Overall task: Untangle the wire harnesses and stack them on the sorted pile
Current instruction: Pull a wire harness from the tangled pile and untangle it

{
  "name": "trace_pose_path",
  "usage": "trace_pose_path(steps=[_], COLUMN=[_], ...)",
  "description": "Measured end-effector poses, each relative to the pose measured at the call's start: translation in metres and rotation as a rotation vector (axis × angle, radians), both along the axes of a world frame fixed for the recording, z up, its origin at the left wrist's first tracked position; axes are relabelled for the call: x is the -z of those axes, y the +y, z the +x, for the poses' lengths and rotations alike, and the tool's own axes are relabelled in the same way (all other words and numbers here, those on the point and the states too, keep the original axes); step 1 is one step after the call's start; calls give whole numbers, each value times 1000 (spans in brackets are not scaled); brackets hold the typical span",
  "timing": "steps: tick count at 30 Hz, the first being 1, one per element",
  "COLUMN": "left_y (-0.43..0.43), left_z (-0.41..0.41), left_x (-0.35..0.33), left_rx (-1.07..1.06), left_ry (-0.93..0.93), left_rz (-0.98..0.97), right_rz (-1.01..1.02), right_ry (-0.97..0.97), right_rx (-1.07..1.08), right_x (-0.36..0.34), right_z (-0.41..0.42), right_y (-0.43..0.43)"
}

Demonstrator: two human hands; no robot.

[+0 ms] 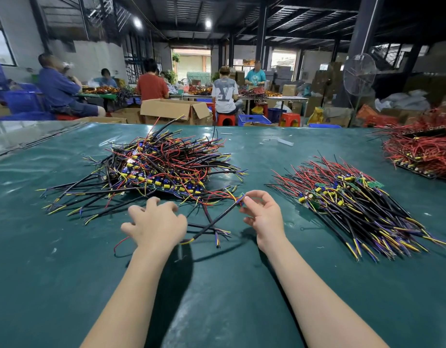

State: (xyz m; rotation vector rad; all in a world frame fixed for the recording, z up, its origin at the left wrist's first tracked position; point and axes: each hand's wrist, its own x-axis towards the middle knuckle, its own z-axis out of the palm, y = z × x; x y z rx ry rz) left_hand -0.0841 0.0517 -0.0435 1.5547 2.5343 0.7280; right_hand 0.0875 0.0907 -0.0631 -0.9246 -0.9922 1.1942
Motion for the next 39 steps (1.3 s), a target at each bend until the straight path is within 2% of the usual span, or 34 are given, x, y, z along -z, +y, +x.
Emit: trace_pose_path(steps=[2,4,6,8,11,12,14,15,17,20,24,28,32,35,39], left_y=[-1,-1,0,3,2,1,2,3,2,1,0,0,1,1,1], left_z=[3,9,15,20,29,31,32,32,36,46,46,37,33,35,29], left_x=[1,2,2,1,-3,-4,-2,0,3,12,17,14,14,16,11], left_rx=[21,111,248,345,371,359,364,386,441,450,459,513,452,396,374], left_ry=[21,3,-125,-412,-1188,-1378,-1583,-1622,-1572,-1218,-985,-619,-561,-488,-619], left_rz=[75,283,449,439,288,248,219,213,207,222,295,383,432,516,525], right_rz=[25,40,31,-8,-79,-91,-98,-95,-84,-66,-78,-67,-40,-92,-104], right_ry=[-46,-61,-57,-18,103,127,122,95,25,-45,-21,-102,-133,-65,-81], right_rx=[4,-8,-25,-49,-105,-130,-181,-210,-269,-311,-411,-409,-369,-456,-544], right_x=[1,2,2,3,2,1,1,2,2,2,1,0,1,2,1], right_z=[0,0,0,0,0,1,0,-2,-4,-7,-8,-7,-11,-12,-13], right_y=[1,2,2,3,3,3,0,-2,-5,-6,-6,-6,-6,-7,-10])
